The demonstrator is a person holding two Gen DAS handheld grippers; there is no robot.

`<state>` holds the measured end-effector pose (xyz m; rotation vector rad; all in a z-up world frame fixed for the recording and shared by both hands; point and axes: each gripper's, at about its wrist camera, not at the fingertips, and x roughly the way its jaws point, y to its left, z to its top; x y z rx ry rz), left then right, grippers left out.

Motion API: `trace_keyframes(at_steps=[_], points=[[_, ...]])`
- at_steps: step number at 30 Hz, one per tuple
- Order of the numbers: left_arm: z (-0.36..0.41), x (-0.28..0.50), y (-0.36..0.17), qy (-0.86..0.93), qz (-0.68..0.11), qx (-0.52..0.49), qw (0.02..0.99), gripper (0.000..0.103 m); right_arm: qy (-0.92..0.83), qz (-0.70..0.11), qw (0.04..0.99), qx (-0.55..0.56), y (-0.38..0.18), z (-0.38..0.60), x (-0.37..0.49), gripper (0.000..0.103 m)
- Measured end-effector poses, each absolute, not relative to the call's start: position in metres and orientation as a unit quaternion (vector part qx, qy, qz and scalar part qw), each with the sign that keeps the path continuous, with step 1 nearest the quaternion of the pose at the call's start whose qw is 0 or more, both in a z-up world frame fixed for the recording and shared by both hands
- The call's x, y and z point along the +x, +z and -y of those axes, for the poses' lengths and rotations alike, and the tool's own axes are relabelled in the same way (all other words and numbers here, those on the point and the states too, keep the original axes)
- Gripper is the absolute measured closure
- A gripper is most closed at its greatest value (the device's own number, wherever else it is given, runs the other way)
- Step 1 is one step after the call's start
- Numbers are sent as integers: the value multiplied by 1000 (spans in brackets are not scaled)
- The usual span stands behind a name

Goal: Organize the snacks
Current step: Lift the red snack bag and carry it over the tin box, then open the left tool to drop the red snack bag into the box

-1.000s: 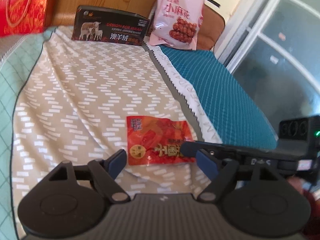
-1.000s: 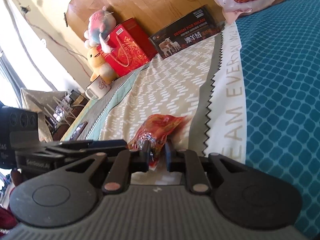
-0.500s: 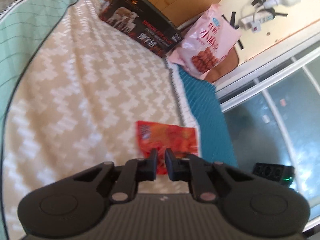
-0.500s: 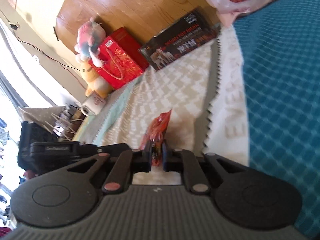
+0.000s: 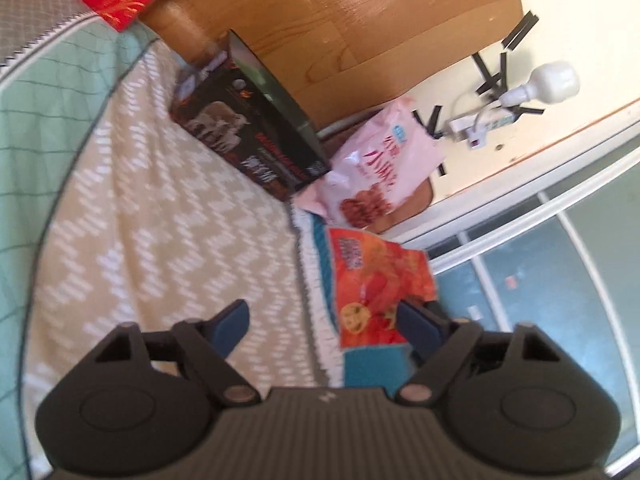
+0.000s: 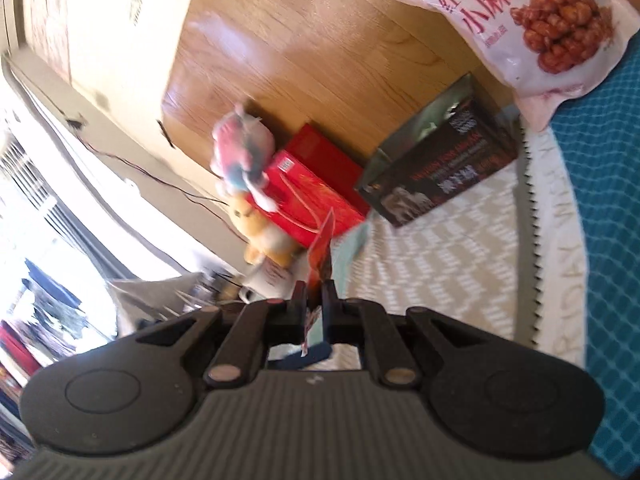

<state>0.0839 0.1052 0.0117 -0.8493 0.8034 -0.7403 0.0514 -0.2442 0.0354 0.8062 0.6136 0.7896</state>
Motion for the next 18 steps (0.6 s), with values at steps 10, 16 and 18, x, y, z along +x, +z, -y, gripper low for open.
trace_keyframes(at_steps=[10, 16, 18], points=[[-81, 176, 77, -295, -362, -282, 838, 89, 340, -286, 844, 301, 71, 226, 141, 93], [-42, 265, 100, -228, -365, -190, 882, 92, 294, -270, 879, 260, 81, 211, 228, 93], [-34, 287, 92, -214, -374, -177, 885, 92, 283, -274, 883, 256, 72, 210, 248, 93]])
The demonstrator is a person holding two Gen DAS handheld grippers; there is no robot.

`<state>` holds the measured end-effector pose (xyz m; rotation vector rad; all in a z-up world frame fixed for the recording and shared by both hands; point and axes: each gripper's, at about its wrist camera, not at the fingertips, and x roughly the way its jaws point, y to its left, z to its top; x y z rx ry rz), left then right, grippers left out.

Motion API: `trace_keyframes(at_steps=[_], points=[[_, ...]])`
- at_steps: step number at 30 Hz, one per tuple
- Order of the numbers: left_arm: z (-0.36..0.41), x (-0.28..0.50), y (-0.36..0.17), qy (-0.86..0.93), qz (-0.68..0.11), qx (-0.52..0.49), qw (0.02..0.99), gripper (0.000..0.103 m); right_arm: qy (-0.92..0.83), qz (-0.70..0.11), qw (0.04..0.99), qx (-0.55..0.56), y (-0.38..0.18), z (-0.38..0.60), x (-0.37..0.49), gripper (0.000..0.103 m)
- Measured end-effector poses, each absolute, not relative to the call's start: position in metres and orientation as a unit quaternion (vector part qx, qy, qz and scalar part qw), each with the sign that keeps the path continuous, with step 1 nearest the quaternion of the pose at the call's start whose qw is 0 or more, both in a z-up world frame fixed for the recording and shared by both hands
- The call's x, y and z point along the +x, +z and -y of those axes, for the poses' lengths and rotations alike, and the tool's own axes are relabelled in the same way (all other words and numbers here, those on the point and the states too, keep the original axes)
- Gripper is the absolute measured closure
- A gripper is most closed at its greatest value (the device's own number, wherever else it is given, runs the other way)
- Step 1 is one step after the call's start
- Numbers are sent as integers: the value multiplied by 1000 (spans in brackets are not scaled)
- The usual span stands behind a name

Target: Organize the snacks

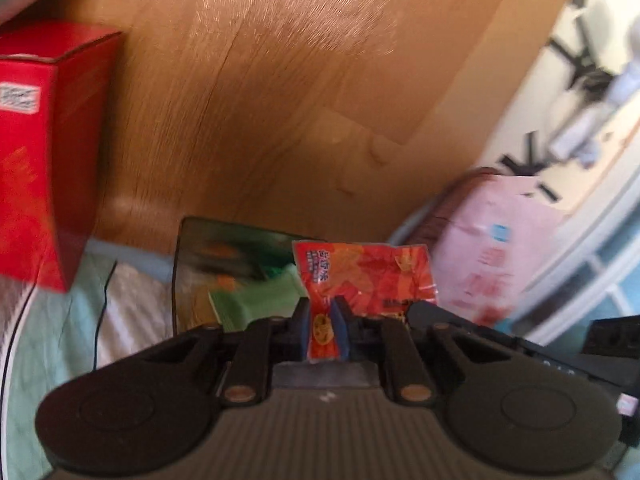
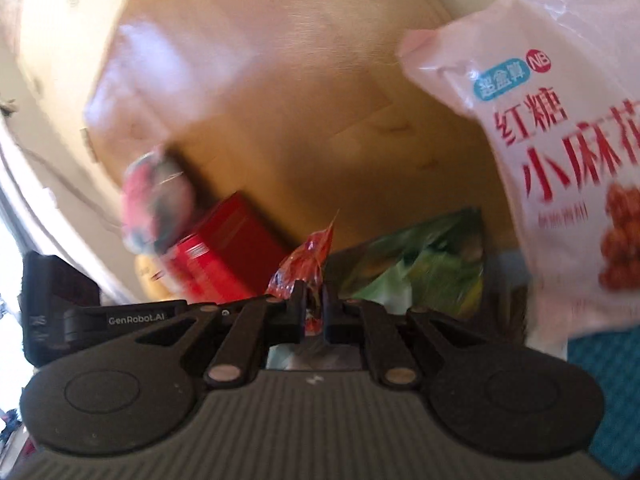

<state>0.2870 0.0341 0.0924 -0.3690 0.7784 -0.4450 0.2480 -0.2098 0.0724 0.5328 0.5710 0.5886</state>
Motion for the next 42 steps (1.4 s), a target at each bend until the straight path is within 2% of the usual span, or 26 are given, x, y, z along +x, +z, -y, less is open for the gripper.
trace_keyframes(at_steps=[4, 6, 9, 10, 11, 19, 20, 23, 26, 27, 28, 30, 34, 42], points=[[-27, 313, 71, -197, -394, -171, 882, 90, 250, -285, 902, 205, 54, 199, 270, 88], [-22, 317, 62, -190, -400, -162, 882, 88, 233, -294, 913, 163, 47, 190, 273, 82], [-15, 309, 64, -163, -388, -127, 898, 84, 191, -275, 939, 79, 45, 177, 265, 68], [-15, 303, 68, -159, -379, -117, 904, 81, 173, -257, 949, 55, 47, 174, 257, 56], [-15, 296, 72, -154, -368, -107, 911, 80, 161, -241, 956, 43, 49, 174, 249, 50], [-9, 187, 94, -83, -275, -9, 958, 51, 156, -171, 970, 69, 47, 190, 134, 47], [-8, 174, 92, -82, -272, -6, 959, 50, 156, -172, 969, 80, 42, 192, 119, 42], [-9, 135, 80, -76, -269, -1, 960, 44, 164, -187, 961, 119, 26, 196, 74, 35], [-15, 97, 68, -65, -272, -4, 960, 31, 163, -200, 960, 114, 19, 190, 36, 27], [-16, 85, 64, -60, -271, -6, 961, 21, 156, -202, 961, 108, 16, 189, 25, 25], [-16, 75, 60, -55, -268, -6, 962, 17, 151, -205, 961, 104, 12, 187, 14, 21], [-14, 52, 55, -44, -256, 2, 966, 15, 145, -210, 961, 105, 9, 186, 0, 18], [-10, 15, 52, -36, -237, 26, 970, 0, 113, -216, 960, 138, 1, 193, -21, 9], [-3, -41, 50, -34, -236, 35, 971, 0, 89, -244, 946, 196, -13, 202, -58, 5]])
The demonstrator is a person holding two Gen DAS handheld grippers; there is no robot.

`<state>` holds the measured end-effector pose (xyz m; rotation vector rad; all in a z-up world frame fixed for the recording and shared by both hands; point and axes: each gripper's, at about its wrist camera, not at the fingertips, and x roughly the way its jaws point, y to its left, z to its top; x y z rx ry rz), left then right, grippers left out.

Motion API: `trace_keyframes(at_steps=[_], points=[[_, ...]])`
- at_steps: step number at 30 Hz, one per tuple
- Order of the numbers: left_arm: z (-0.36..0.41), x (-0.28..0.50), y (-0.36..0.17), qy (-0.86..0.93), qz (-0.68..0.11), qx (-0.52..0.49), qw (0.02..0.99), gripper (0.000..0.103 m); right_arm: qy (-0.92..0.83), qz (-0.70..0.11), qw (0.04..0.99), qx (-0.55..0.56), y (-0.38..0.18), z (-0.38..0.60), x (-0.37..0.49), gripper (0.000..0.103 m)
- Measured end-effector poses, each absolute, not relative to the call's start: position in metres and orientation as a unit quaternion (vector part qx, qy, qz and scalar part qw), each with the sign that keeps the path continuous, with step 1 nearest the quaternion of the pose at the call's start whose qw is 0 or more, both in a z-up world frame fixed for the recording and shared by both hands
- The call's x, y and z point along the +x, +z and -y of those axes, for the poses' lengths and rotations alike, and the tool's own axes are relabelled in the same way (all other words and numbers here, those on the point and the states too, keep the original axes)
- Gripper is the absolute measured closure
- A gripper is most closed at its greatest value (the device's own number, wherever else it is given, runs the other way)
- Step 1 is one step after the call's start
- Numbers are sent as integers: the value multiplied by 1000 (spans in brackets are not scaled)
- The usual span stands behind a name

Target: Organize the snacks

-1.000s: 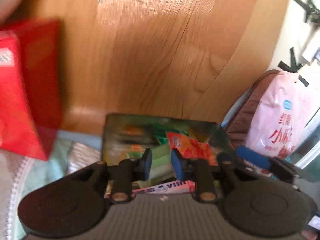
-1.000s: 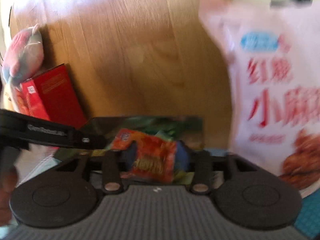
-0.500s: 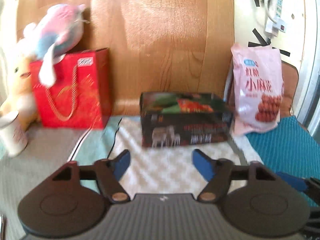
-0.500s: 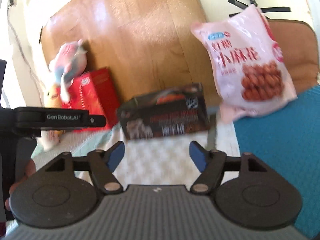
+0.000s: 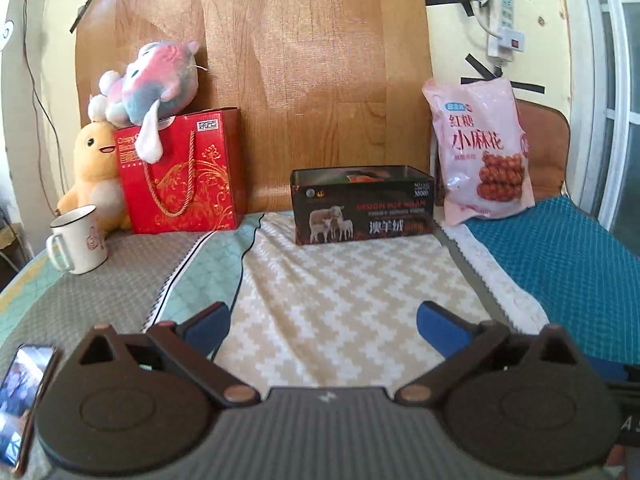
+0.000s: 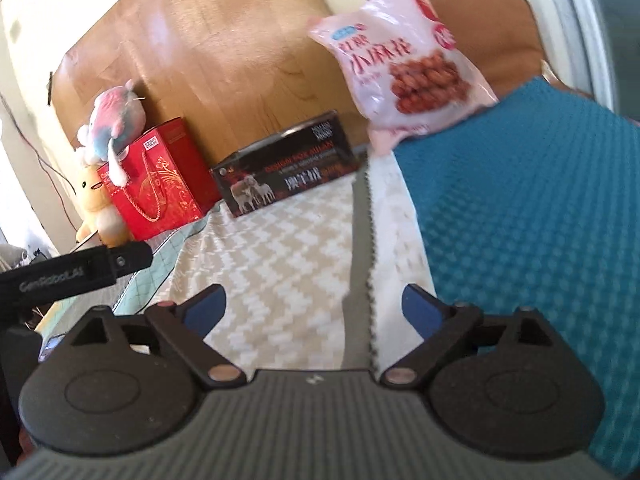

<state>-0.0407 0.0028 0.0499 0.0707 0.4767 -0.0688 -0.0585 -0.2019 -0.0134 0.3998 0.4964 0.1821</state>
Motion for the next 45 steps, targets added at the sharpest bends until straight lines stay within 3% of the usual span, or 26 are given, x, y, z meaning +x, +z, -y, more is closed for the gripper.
trace_keyframes(at_steps=[5, 24, 45], points=[[-1, -60, 44, -20, -246, 36, 968, 0, 94, -249, 947, 178, -16, 192, -78, 0], [1, -87, 38, 10, -241, 37, 970, 0, 114, -244, 952, 149, -12, 178, -108, 0], [-3, -75, 16, 8, -300, 19, 954, 0, 94, -257, 948, 161, -17, 182, -106, 0]])
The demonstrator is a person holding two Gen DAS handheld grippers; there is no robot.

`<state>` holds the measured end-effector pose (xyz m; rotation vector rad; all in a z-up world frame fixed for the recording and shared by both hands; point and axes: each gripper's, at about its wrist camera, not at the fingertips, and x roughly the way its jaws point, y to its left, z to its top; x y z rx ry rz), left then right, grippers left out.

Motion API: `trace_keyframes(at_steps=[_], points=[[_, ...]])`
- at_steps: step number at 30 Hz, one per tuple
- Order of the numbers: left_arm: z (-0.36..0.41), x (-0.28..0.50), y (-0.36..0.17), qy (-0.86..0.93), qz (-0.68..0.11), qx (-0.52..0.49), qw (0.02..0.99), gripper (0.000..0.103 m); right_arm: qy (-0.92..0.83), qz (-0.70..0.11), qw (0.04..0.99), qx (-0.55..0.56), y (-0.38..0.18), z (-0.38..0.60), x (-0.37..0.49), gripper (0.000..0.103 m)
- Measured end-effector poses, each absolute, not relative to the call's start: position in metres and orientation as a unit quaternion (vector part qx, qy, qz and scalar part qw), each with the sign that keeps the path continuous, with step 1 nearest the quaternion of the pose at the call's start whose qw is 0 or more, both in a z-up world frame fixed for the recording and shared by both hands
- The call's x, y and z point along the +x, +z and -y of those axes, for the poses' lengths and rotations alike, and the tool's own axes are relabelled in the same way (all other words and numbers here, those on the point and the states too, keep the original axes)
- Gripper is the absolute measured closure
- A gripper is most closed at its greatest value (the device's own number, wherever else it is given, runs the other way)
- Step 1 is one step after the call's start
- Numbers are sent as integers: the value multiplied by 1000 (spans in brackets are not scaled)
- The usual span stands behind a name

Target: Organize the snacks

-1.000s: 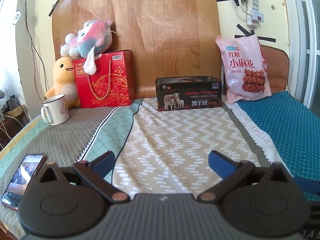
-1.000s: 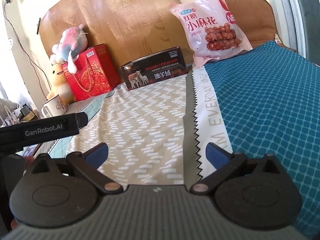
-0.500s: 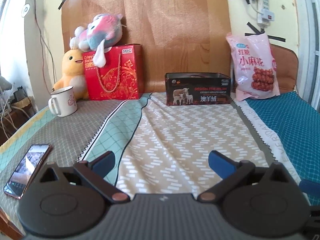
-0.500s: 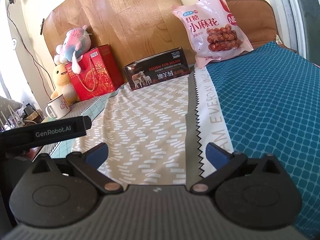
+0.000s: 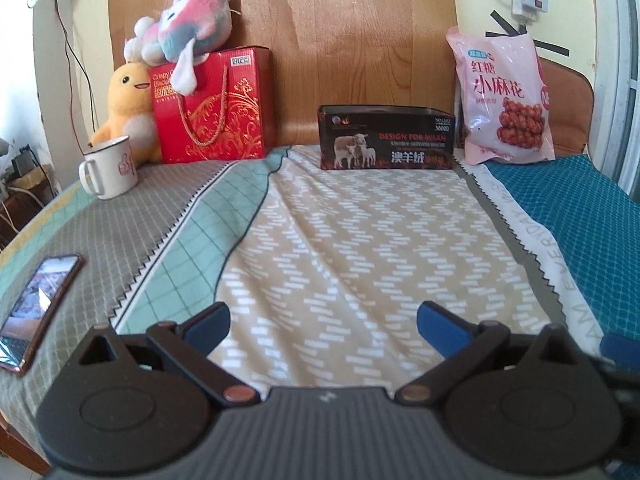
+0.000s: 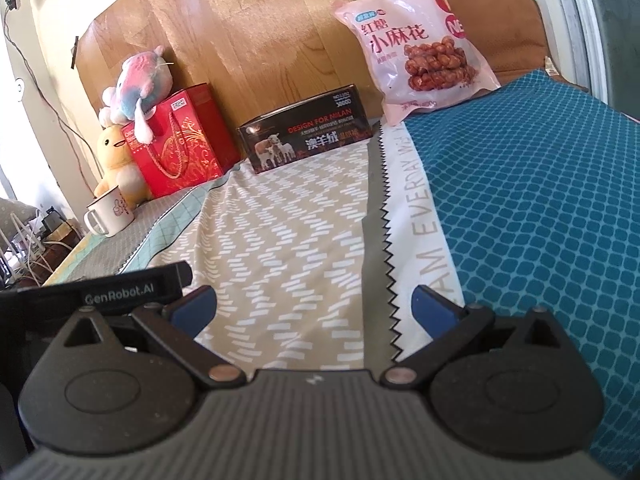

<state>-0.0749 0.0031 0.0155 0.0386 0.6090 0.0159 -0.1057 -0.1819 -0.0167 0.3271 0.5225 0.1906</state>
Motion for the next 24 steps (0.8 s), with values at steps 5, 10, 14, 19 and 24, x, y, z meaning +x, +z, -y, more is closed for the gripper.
trace_keyframes(at_steps=[5, 10, 14, 19, 24], points=[[10, -76, 10, 0, -297, 45, 954, 0, 58, -250, 952, 168, -18, 191, -104, 0], [23, -73, 2, -22, -313, 61, 948, 0, 19, -249, 950, 185, -24, 204, -99, 0], [32, -66, -3, -39, -338, 65, 938, 0, -8, -239, 952, 192, -28, 212, -98, 0], [43, -61, -9, -44, -341, 82, 935, 0, -21, -230, 955, 183, -31, 215, -94, 0], [47, -59, -9, -43, -333, 92, 938, 0, -30, -220, 960, 172, -31, 213, -90, 0]])
